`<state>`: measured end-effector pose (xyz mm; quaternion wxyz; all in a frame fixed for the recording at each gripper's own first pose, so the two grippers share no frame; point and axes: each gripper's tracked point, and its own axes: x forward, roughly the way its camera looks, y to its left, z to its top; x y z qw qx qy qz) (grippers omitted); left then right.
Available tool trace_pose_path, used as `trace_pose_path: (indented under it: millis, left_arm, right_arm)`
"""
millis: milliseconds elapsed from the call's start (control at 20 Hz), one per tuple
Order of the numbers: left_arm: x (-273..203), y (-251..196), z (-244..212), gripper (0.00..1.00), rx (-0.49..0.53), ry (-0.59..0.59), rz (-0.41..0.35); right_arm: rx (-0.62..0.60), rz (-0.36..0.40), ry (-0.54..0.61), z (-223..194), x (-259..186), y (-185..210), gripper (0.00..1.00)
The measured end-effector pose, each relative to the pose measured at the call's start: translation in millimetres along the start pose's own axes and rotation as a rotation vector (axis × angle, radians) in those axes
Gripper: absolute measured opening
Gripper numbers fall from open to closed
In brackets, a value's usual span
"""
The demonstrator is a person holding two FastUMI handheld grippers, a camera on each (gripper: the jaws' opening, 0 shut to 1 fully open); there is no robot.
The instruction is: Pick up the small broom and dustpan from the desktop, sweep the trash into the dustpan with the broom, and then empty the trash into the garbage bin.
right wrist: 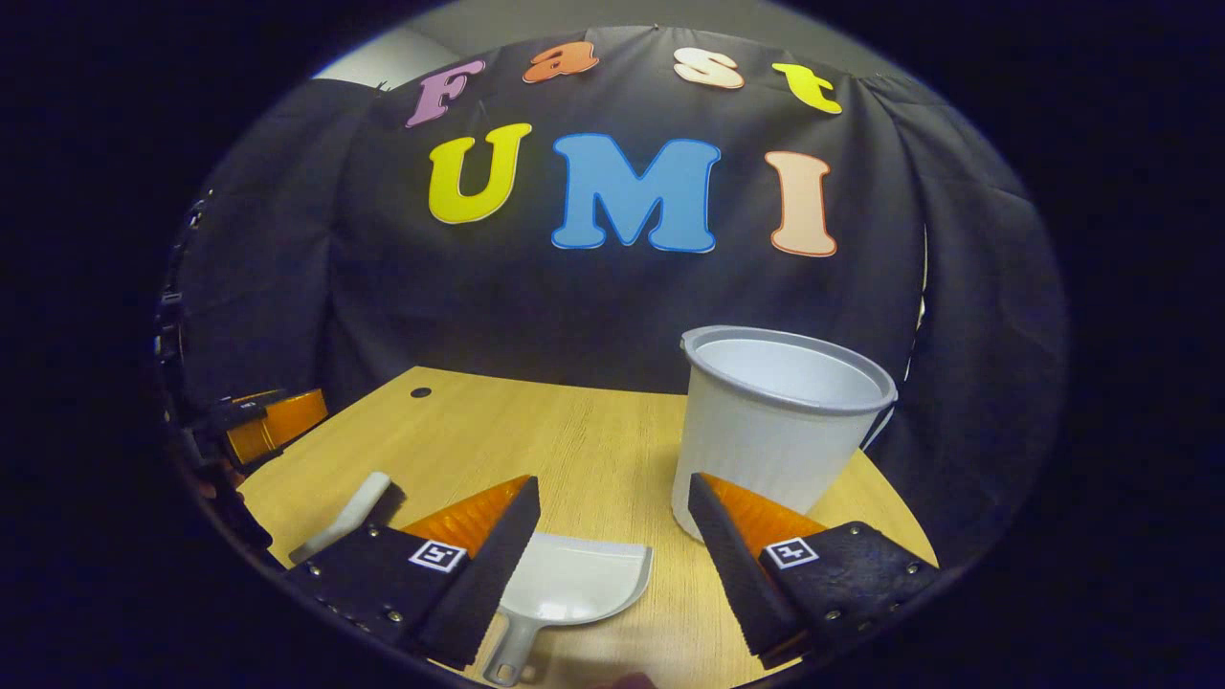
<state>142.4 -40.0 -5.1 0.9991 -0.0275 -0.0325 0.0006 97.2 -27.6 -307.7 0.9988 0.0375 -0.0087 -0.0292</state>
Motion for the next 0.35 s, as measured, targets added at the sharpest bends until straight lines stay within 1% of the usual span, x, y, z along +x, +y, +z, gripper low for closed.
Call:
trace_pose_path:
  millis: [100,250,350]
  left_arm:
    - [-4,-3,26,0.96,0.01,-0.057,-0.01]
    - [-10,-10,46,0.96,0.023,-0.097,-0.032]
    - [-12,-13,57,0.96,0.037,-0.113,-0.044]
  right_arm:
    - [-0.001,-0.021,-0.058,6,-2,-3,0.98]
    - [-0.011,-0.044,-0.125,14,-5,-5,0.97]
    - [-0.014,-0.061,-0.146,19,-7,-6,0.97]
